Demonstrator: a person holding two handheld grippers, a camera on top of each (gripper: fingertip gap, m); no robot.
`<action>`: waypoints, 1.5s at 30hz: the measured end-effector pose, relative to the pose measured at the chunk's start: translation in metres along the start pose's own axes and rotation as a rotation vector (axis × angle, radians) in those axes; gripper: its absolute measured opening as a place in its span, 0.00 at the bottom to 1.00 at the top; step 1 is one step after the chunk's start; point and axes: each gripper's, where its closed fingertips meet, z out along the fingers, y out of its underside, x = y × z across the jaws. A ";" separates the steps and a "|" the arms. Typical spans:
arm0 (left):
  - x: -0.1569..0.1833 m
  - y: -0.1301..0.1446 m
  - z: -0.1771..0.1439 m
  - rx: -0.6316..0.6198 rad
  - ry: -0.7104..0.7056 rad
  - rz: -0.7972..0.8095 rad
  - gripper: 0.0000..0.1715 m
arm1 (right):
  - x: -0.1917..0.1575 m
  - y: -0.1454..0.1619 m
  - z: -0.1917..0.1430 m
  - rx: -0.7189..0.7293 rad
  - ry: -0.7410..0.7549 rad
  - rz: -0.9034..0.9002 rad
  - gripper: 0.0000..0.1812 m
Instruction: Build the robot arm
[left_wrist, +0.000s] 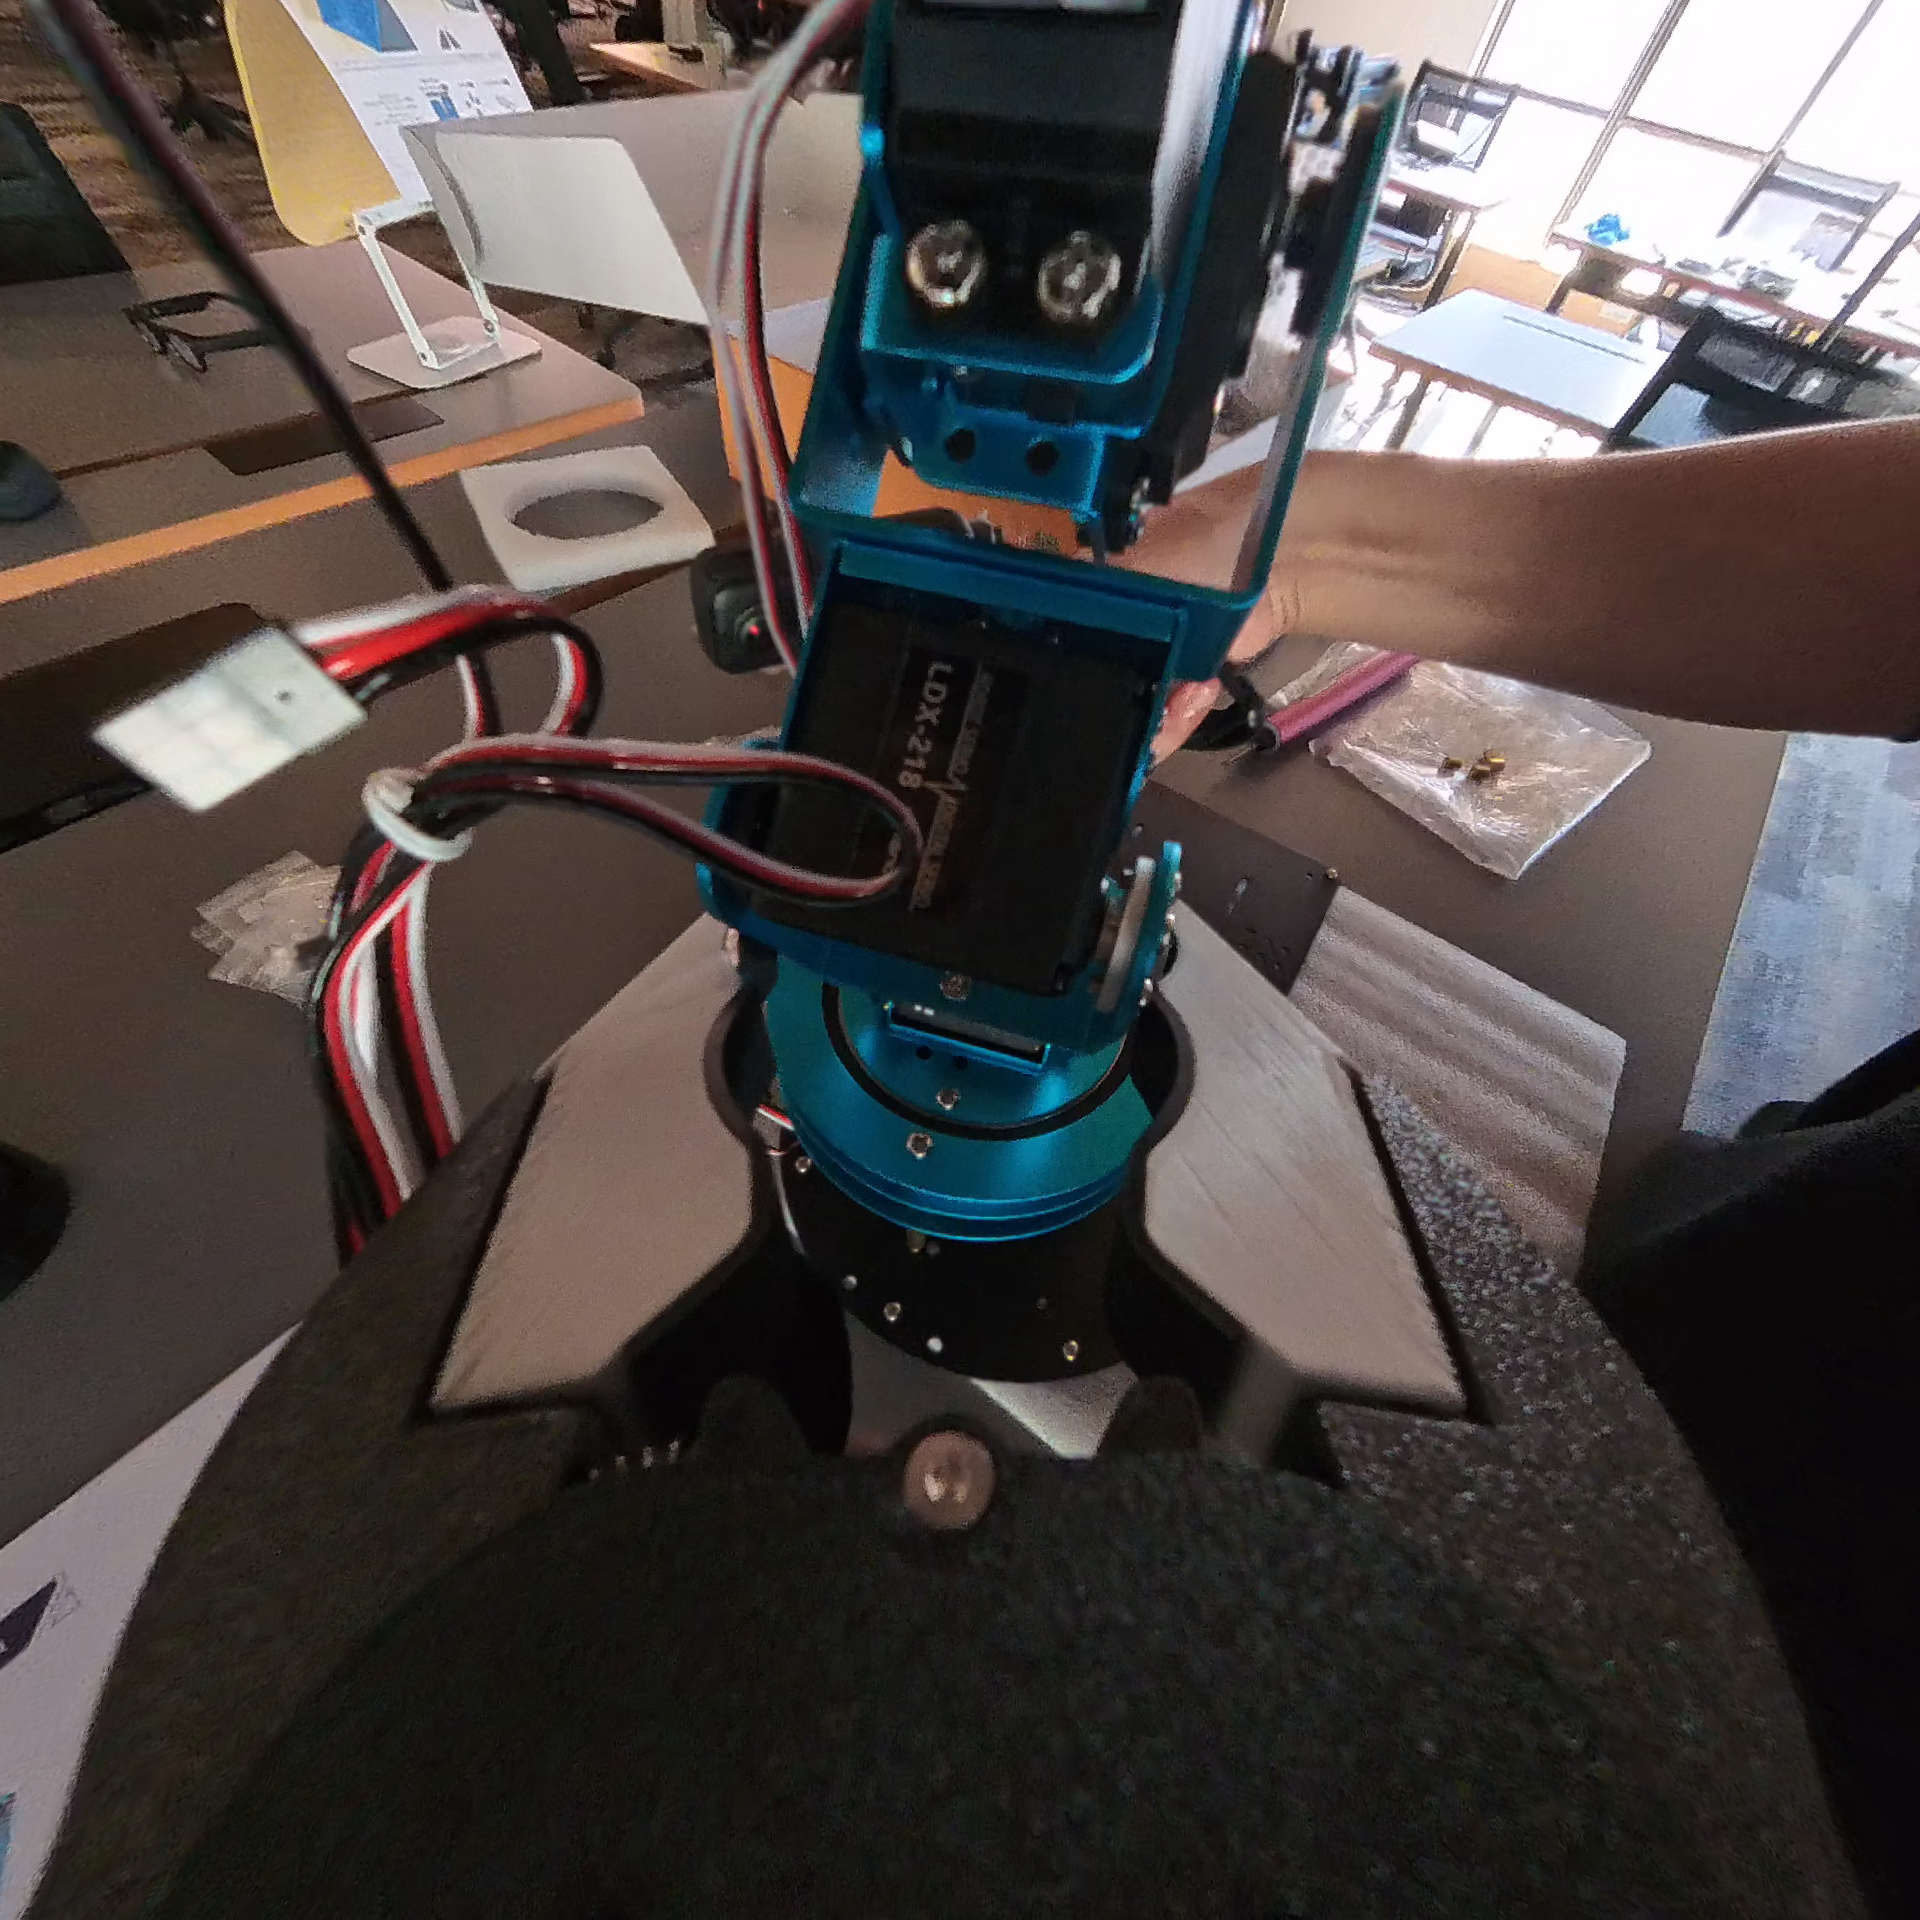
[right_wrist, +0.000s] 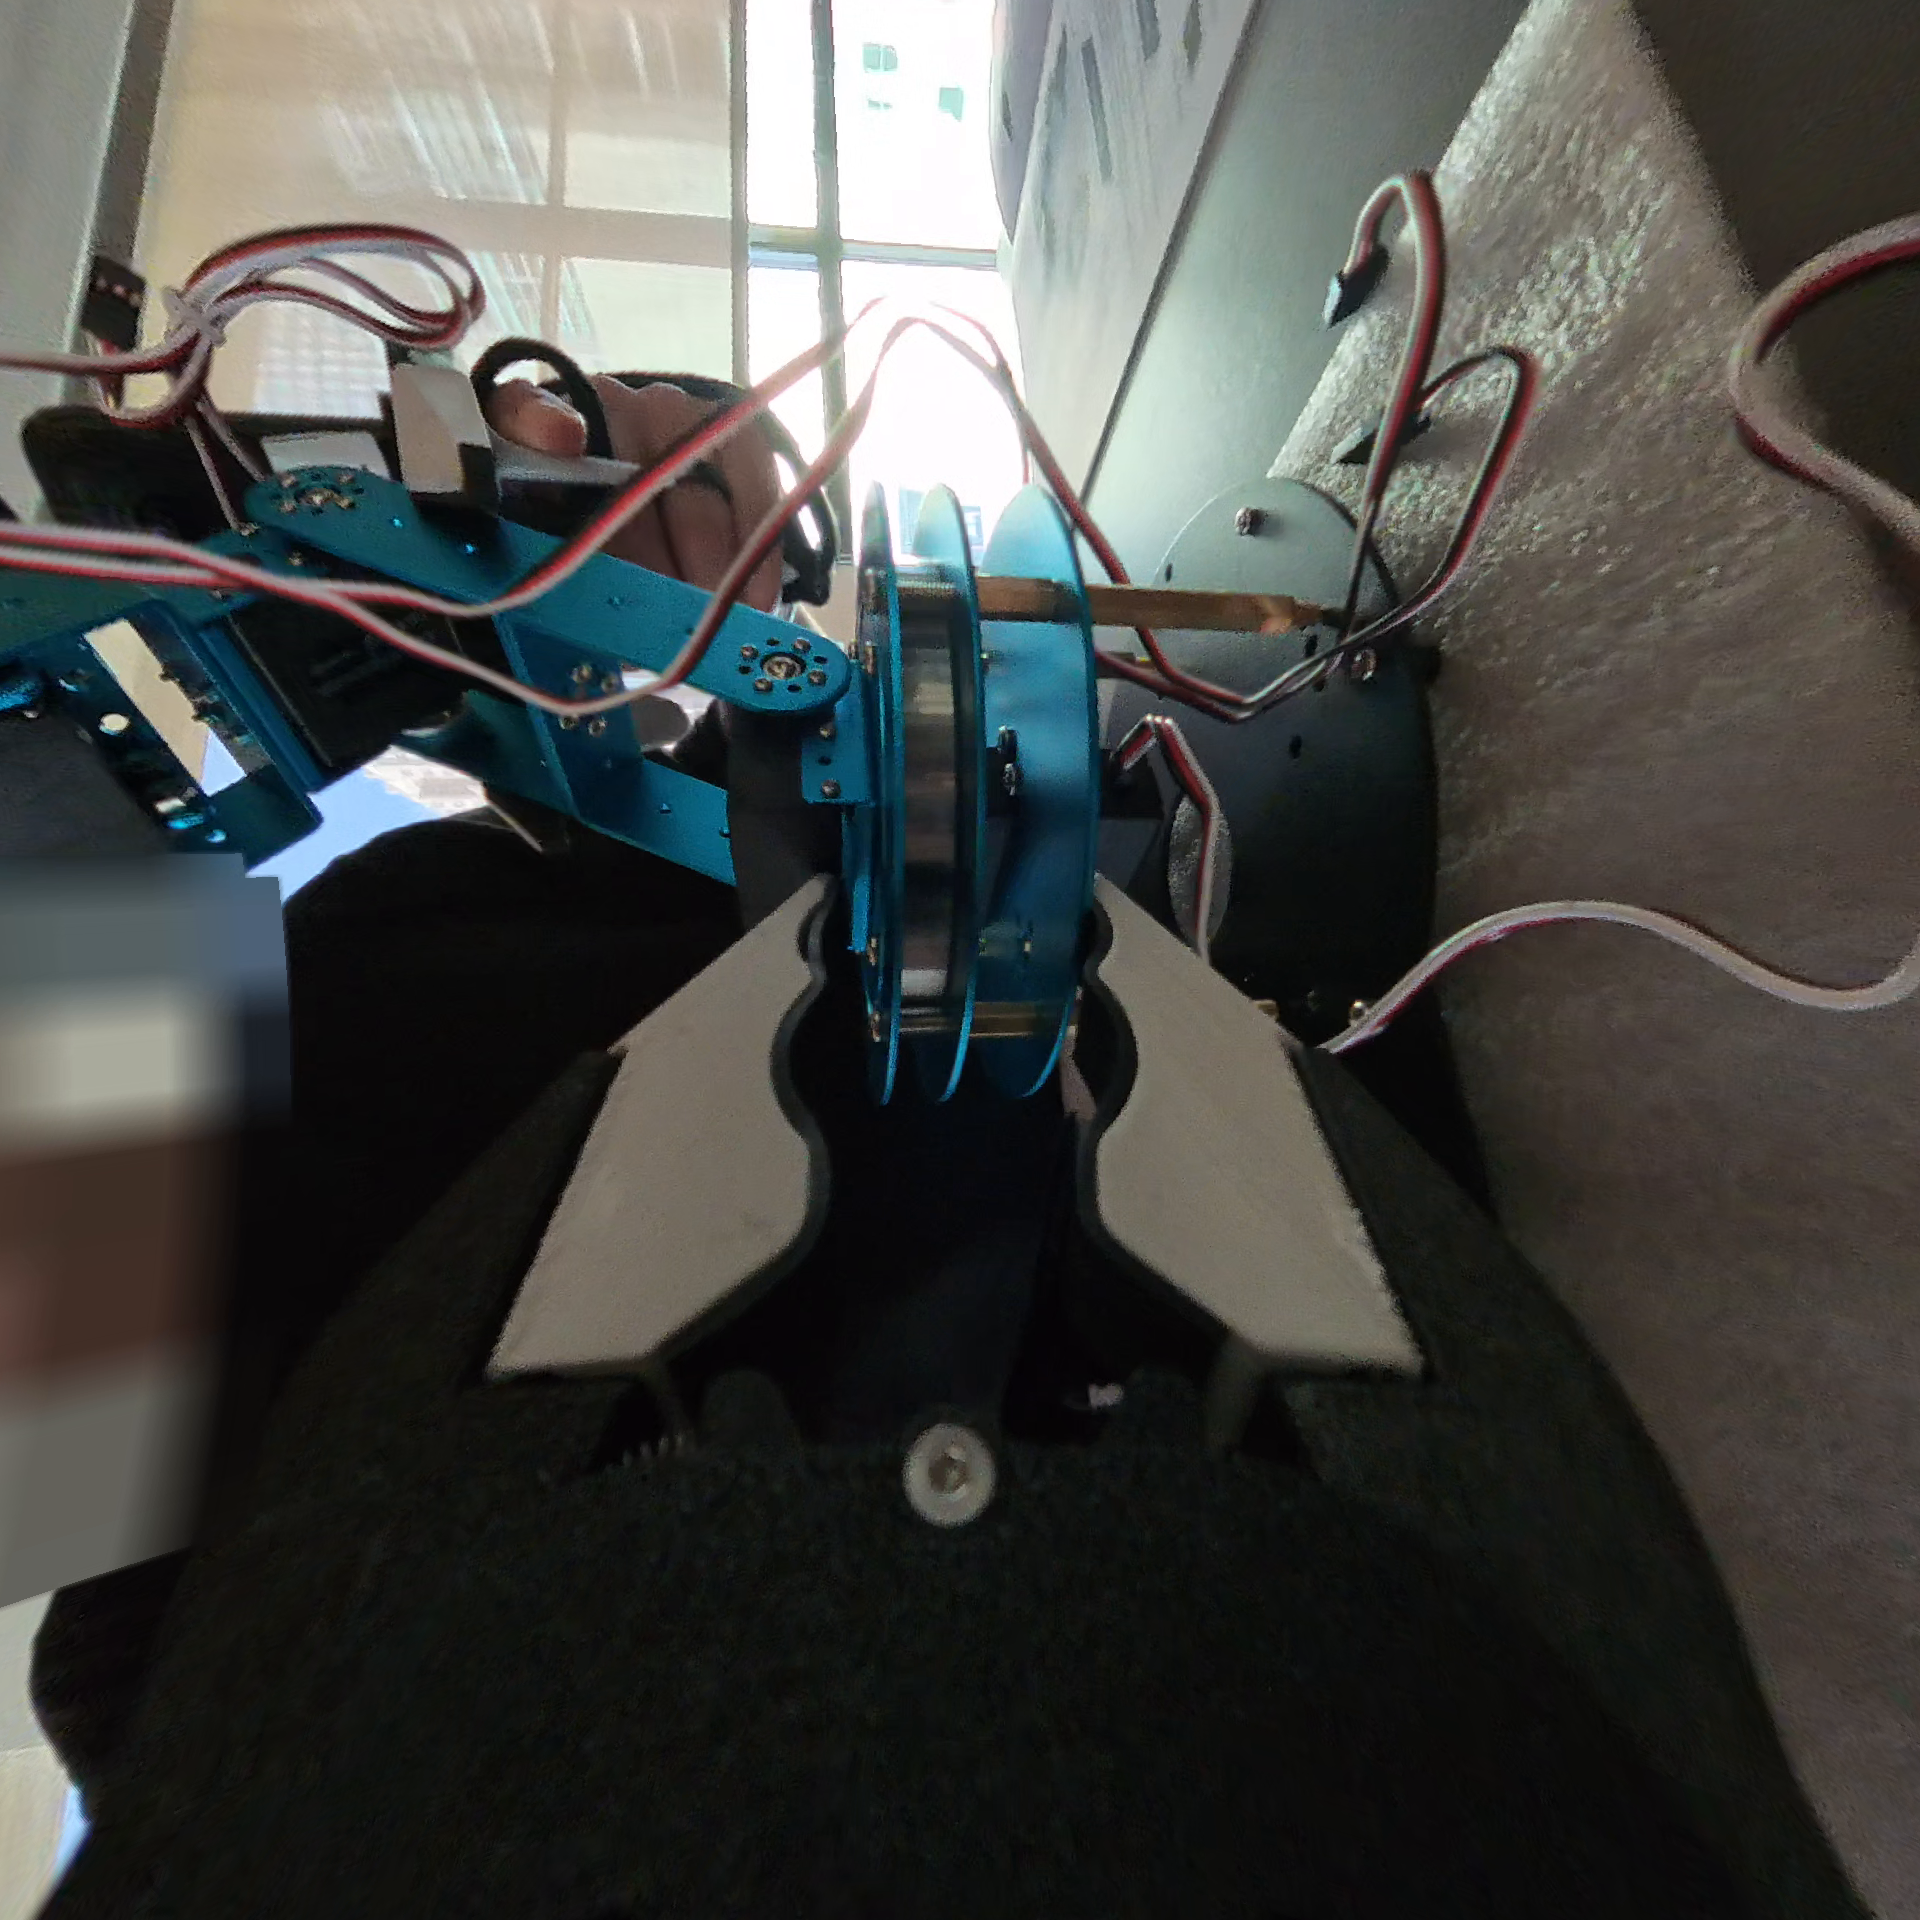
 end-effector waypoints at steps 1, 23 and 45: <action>0.003 0.001 -0.001 -0.003 -0.008 0.017 0.40 | 0.000 0.001 0.001 0.000 -0.004 -0.012 0.23; 0.011 0.010 -0.008 -0.030 -0.056 0.028 0.40 | -0.003 0.002 -0.076 0.354 0.508 -0.614 0.30; 0.013 0.008 -0.006 0.019 -0.037 0.029 0.40 | 0.014 0.021 0.005 0.302 0.235 -0.356 0.38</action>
